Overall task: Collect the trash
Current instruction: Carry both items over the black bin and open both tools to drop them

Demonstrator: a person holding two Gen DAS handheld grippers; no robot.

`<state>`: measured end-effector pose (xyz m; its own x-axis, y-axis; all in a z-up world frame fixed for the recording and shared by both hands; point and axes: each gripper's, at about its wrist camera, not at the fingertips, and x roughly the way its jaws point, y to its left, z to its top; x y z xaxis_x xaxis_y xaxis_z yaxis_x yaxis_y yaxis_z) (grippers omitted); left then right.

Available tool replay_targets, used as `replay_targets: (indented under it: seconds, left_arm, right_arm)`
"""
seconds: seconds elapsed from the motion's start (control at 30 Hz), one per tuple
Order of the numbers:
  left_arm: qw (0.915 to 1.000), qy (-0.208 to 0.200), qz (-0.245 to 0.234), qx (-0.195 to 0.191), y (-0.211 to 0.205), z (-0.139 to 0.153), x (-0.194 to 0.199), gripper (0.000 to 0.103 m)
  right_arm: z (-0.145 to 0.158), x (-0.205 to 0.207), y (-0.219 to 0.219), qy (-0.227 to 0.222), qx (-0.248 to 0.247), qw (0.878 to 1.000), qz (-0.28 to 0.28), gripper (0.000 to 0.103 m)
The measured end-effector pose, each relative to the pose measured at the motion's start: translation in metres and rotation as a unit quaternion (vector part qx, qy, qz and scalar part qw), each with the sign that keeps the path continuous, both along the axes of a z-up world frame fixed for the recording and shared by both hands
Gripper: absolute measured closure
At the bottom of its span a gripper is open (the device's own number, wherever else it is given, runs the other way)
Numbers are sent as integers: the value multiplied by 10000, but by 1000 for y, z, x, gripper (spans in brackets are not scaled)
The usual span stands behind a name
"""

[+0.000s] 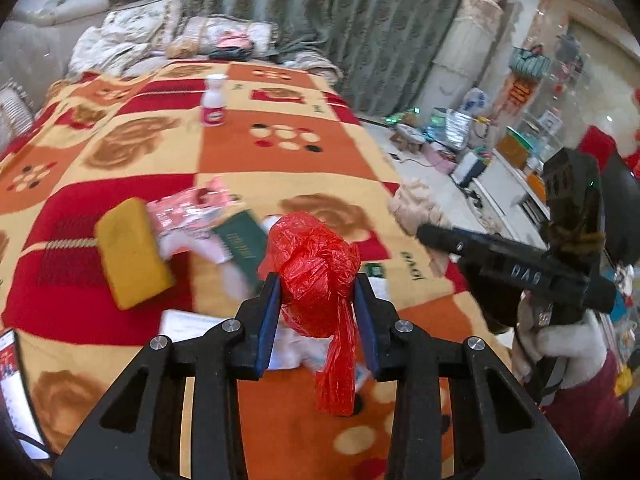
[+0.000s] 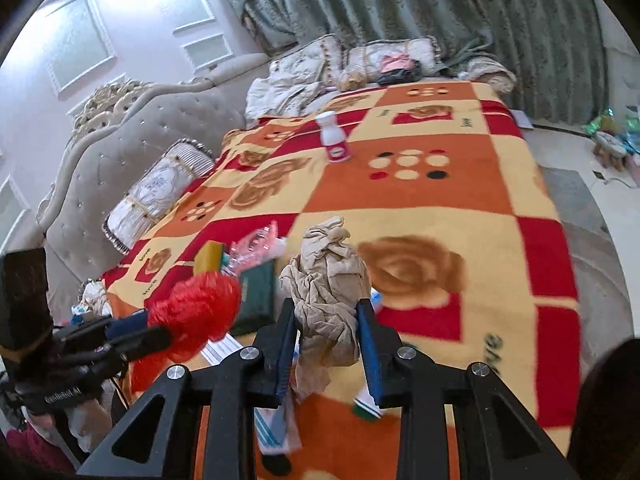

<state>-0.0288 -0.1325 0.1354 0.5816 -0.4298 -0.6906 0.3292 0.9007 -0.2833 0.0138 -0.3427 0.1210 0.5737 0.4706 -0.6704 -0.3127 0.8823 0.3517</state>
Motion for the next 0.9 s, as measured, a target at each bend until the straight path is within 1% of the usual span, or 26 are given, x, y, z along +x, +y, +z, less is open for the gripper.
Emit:
replay_targets:
  seconds: [0.2, 0.43, 0.7, 0.8, 0.9]
  left_arm:
    - [9992, 10, -410, 6, -55, 1, 6, 69]
    - [9961, 116, -867, 92, -122, -9, 10, 69]
    - [9908, 218, -1321, 199, -193, -23, 11, 69]
    - [9888, 278, -1449, 234, -215, -28, 11, 69]
    - [9868, 320, -1568, 256, -235, -34, 10, 69]
  right_arm:
    - [-6, -21, -44, 71, -129, 9991, -407, 75]
    - [-15, -43, -101, 177, -186, 9951, -958, 75]
    - [-25, -64, -165, 288, -208, 9861, -1625, 75]
    - [-29, -71, -185, 318, -327, 9815, -1860, 75]
    - [-34, -77, -205, 382, -299, 9780, -2031, 75]
